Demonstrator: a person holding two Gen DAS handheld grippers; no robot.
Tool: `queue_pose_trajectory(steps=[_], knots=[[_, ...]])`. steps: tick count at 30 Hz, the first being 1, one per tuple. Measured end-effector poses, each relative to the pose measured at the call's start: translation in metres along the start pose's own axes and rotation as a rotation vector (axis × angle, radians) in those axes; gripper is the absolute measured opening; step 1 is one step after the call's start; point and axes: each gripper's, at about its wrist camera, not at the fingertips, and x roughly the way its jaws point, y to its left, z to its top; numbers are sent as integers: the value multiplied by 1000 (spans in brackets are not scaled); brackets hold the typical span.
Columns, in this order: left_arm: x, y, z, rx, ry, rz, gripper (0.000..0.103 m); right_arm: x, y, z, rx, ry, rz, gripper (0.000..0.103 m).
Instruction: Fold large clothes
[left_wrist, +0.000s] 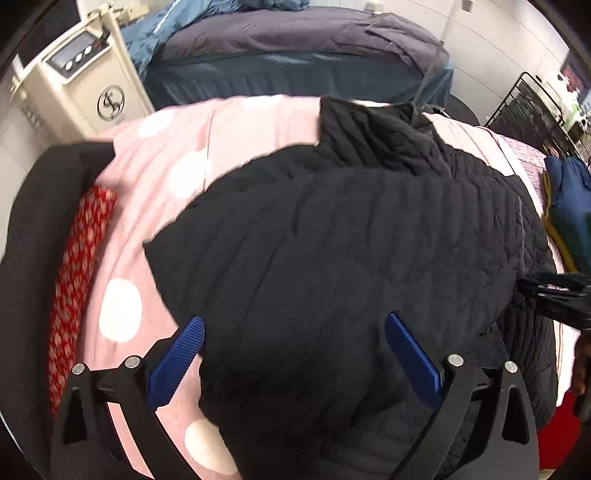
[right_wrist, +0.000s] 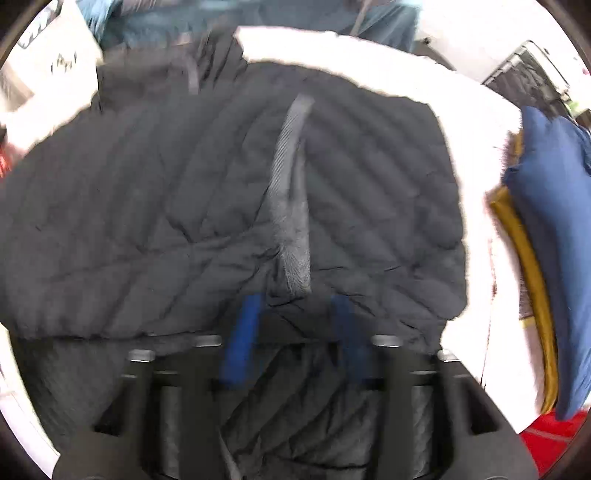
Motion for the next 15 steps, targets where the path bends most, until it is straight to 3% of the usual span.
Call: queue_pose_trajectory(steps=[3,7,12,15], knots=[[-5,-8,8,25,-38,3,97,-35,-14,0,73,-136,2,86],[12,-22,15,67,-2,-5,96,-40,-1,5,52,-143,35,86],[63,-17,8,40,114,-1,98,-2,55,9,-157,-46,29,86],[87,-10,3,34,157,-10,98,40,66,2,-198,58,0,97]])
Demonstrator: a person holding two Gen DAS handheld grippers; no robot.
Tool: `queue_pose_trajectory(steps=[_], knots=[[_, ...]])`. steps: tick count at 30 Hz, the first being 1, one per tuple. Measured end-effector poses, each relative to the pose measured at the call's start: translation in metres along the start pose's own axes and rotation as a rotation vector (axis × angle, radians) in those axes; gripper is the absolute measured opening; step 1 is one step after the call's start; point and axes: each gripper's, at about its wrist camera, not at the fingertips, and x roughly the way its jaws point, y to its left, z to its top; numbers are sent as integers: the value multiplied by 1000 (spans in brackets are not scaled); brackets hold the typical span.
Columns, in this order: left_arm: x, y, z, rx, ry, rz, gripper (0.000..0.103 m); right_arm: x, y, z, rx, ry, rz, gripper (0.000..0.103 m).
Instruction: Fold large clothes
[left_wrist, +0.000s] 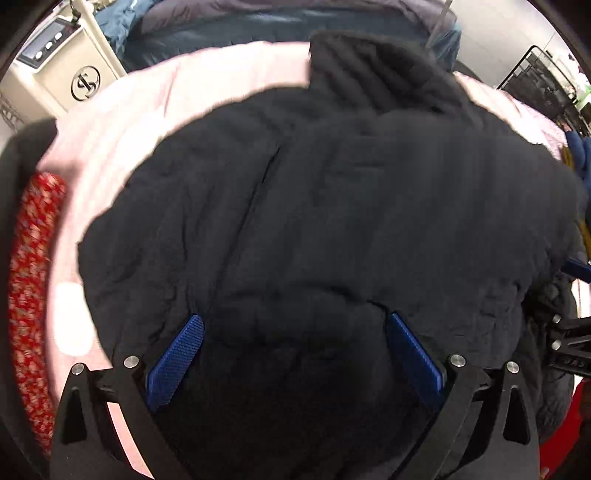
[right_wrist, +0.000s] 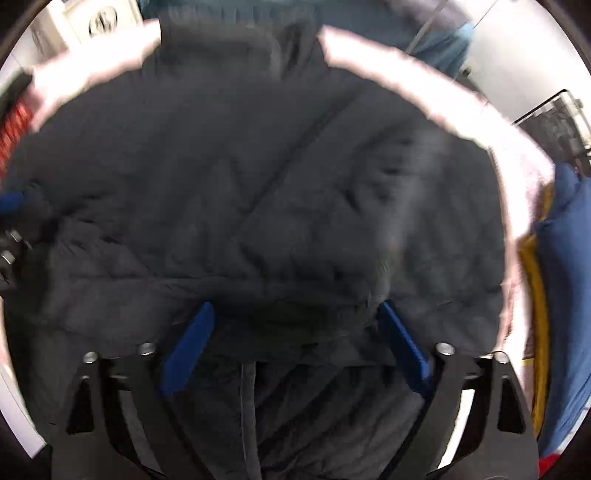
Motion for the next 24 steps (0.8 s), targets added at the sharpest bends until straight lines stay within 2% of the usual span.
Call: queue_pose_trajectory(steps=[1,4,9,16,21,24], knots=[[4,-1,0,13,2,3,98,6,-3,0,22,2,7,98],[10,-3,3,31,18,10,98,23,-23,2,138,64,124,98],[22,-3,11,28,44,-2,99,37,-30,11,123,101,179,99],[30,0,18,18,59,5,99,38,-33,6,168,57,172,99],[29,-7,7,30,6,6,99,31,-30,-12,183,-17,153,99],[19,-8,-1,33,-6,16,98,23,-30,-18,182,-19,150,99]])
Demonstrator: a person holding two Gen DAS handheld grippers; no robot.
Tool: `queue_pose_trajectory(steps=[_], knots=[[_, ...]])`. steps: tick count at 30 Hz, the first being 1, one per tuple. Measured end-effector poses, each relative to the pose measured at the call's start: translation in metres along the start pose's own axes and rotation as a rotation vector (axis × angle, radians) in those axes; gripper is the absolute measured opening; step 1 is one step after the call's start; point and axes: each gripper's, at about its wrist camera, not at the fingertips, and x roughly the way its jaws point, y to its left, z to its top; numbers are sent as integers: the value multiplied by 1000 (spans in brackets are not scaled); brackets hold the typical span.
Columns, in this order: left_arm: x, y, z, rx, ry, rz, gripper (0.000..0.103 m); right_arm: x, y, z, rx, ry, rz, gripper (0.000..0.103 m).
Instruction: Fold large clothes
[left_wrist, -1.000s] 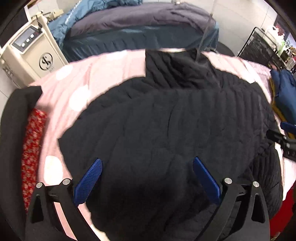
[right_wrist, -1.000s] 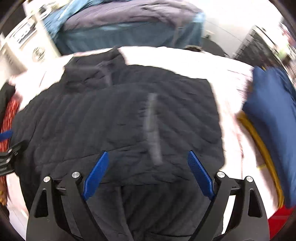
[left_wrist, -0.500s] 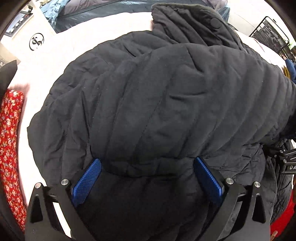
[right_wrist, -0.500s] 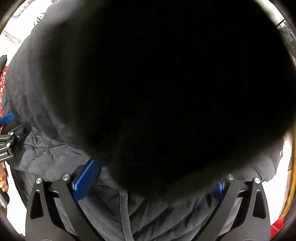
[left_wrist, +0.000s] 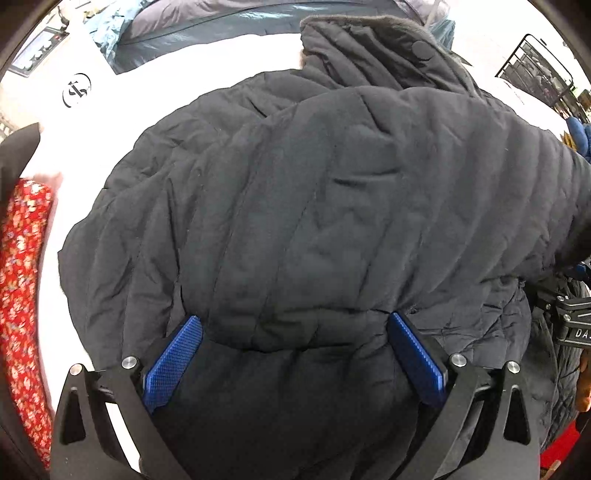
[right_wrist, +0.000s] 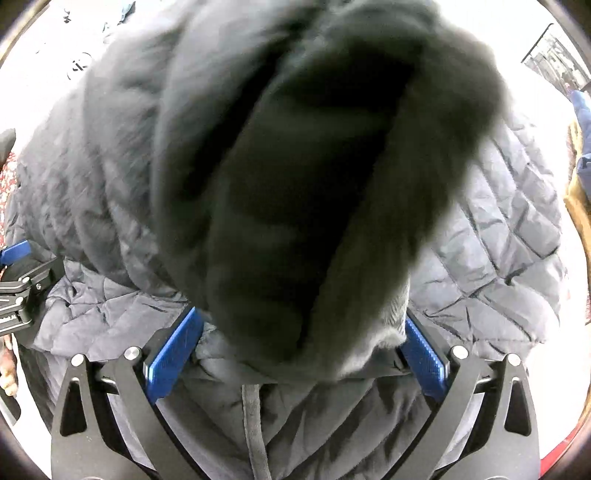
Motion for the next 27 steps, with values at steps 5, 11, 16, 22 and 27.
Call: queue_pose_trajectory(steps=[5,11,16,22,27], knots=[[-35,-7,-20,-10,-43,-4,97,-17,-14,1,34,20,-1,98],[-69,-3,-67,-23,-85,-21,97,-41,-23,-42,25,12,19,98],[-45,1,-103,54,45,66,97,-24,-46,-88,7,101,11,98],[-31,24,-106,-132,129,5,97,-26,-70,-99,63,125,83,98],[-57,28,-102,-201,50,-48,97,-60,-68,-94,-12,66,119,98]])
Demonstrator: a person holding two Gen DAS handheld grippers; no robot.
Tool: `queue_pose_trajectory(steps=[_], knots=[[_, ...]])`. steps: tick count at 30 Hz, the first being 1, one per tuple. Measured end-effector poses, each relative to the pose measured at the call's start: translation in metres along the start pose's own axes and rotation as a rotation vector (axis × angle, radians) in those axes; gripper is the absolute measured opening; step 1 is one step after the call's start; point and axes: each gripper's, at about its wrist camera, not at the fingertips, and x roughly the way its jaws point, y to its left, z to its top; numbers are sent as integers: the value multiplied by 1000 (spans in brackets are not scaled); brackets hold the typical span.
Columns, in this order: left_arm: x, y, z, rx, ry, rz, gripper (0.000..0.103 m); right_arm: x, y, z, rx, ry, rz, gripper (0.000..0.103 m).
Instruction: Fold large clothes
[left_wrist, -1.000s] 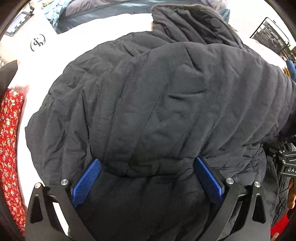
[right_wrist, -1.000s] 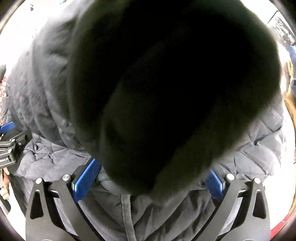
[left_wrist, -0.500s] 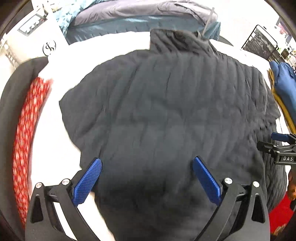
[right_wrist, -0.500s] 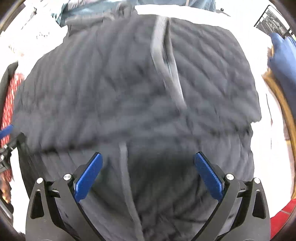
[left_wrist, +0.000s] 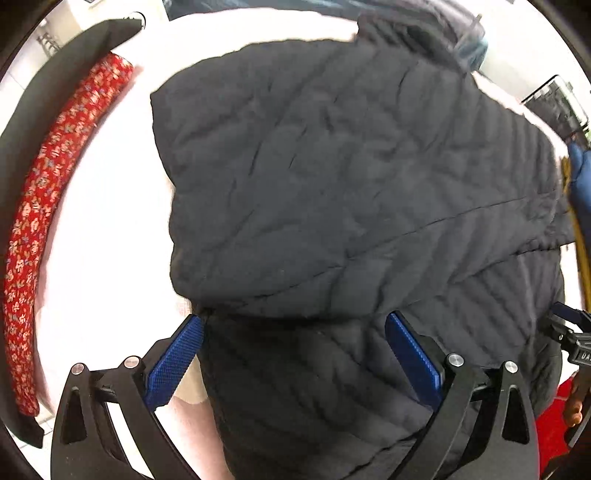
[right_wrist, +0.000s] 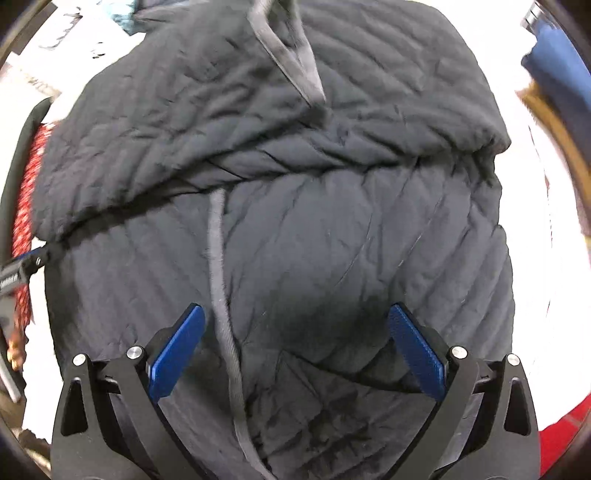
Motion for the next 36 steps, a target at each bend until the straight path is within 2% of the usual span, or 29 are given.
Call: queue_pose_trajectory(steps=[4,6,10,15,18,23,27,29,32,36], knots=[[-10,6,-17,-26,-13,-23,97,-30,-16,-14,-56,-32,11,98],[-15,16,-38,-45,-17,-18,97,-41,-35,-15,-53,-31,10,98],[-25,40,-72,-128,-21,-1,97,-47,-95,-17,2,-7,10,98],[-31,79,-114,-259,-2,-31,97,-49,-145,-25,82,40,9,98],[-32,94,-123,-273,0,-40,97,-46,-154,-29,109,58,27,98],[-31,127,-112,-259,-21,-38,97,-42,-150,-39,135,81,66,98],[-27,149,-107,-282,-26,-74,97,-36,-138,-52,71,107,64,98],[-25,156,-117,-285,-13,-84,97,-35,-126,-63,59,129,74,98],[-22,168,-147,-310,2,-151,97,-34,-136,-75,68,169,103,98],[-12,167,-186,-350,40,-322,96,-32,-159,-98,106,199,143,98]])
